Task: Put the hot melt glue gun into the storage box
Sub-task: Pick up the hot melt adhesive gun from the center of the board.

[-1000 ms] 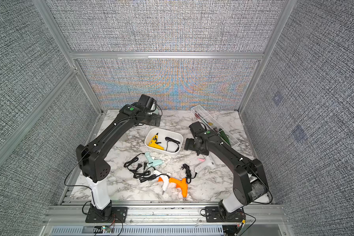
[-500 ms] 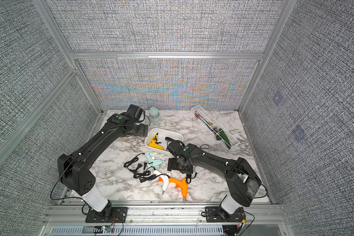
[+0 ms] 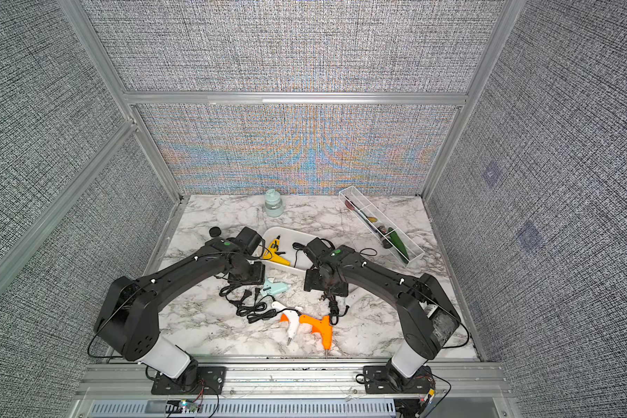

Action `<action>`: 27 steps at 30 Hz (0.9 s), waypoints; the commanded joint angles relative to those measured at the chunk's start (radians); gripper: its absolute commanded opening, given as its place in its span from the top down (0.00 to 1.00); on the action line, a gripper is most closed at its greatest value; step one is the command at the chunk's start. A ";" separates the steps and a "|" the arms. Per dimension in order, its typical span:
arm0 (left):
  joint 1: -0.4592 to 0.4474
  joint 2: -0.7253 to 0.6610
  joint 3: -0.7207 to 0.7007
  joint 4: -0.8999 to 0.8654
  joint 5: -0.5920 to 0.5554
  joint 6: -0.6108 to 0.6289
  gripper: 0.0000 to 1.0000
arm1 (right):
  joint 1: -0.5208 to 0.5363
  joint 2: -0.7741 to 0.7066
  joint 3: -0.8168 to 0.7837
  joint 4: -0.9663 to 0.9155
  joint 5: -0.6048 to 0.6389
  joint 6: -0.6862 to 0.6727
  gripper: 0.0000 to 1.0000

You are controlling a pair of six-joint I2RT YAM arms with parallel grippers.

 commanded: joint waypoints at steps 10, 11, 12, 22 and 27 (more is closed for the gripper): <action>-0.225 0.218 0.207 -0.029 -0.100 0.286 0.20 | -0.062 -0.062 -0.063 -0.007 0.035 -0.028 0.04; -0.236 0.237 0.226 -0.055 -0.114 0.344 0.19 | -0.071 -0.070 -0.068 -0.009 0.037 -0.032 0.04; -0.241 0.250 0.234 -0.071 -0.119 0.388 0.19 | -0.080 -0.074 -0.072 -0.011 0.039 -0.036 0.04; -0.246 0.303 0.254 -0.108 -0.159 0.672 0.17 | -0.130 -0.112 -0.116 -0.008 0.045 -0.048 0.04; -0.247 0.358 0.287 -0.098 -0.155 0.711 0.18 | -0.135 -0.105 -0.110 -0.009 0.048 -0.052 0.04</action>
